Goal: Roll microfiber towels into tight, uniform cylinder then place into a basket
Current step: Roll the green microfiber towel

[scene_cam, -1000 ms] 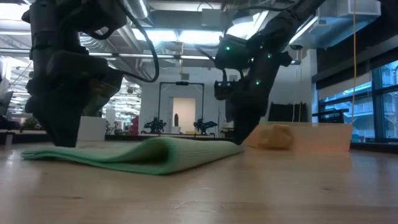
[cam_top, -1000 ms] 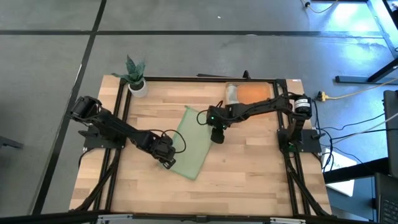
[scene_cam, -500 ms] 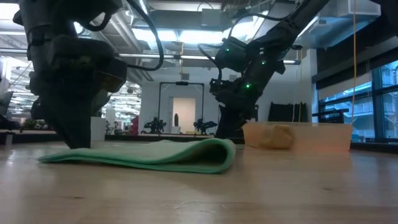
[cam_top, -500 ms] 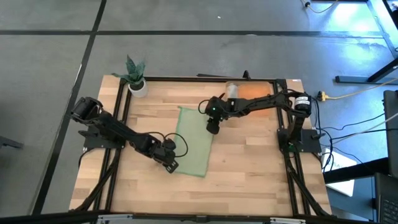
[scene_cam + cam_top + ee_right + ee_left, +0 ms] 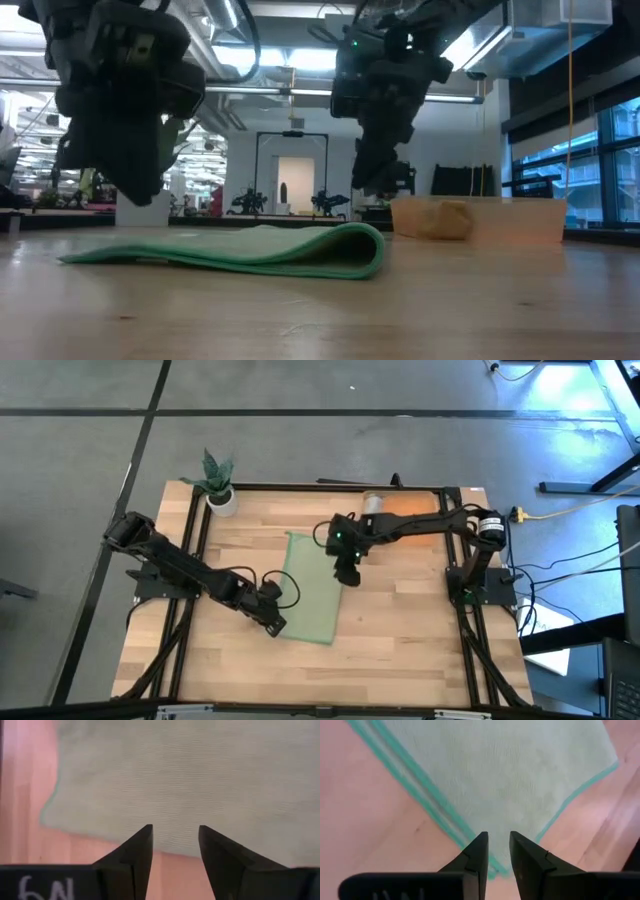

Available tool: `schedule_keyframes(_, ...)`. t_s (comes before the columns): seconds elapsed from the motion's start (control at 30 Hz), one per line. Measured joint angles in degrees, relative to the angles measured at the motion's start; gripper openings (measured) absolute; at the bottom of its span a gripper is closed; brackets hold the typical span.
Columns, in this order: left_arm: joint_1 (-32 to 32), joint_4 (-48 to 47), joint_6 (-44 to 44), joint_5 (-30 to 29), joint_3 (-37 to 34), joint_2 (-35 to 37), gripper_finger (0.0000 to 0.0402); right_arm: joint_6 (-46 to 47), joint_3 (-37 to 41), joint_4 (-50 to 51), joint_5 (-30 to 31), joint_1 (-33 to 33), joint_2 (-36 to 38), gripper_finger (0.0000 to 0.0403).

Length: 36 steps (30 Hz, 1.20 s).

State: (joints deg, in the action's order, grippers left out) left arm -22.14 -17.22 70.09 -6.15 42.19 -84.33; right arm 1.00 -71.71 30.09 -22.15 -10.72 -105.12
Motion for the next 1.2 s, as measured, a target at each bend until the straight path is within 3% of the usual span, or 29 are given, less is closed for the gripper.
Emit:
schedule_keyframes(0.23,-0.38,-0.17,-6.74,-6.06,0.07,-1.73,0.0071,1.33,4.7,-4.83,3.7,2.84,-0.24,0.0161)
schedule_keyframes(0.5,-0.38,0.45,-9.19,-5.94,0.07,-7.41,0.0071,7.51,12.53,-18.06,5.34,2.28,-0.26,0.0161)
schedule_keyframes(0.77,-0.38,2.92,-9.35,-5.43,0.31,-9.11,0.0071,7.56,16.29,-20.46,16.39,0.32,-0.31,0.0161)
schedule_keyframes(1.0,-0.49,6.93,-9.3,-4.48,0.15,-9.87,0.0071,5.5,16.6,-27.51,17.37,-1.4,-0.31,0.0161)
schedule_keyframes(1.2,-0.49,5.32,-9.5,-4.51,-0.12,-7.7,0.0071,2.75,12.52,-21.03,11.8,-1.66,2.22,0.0161)
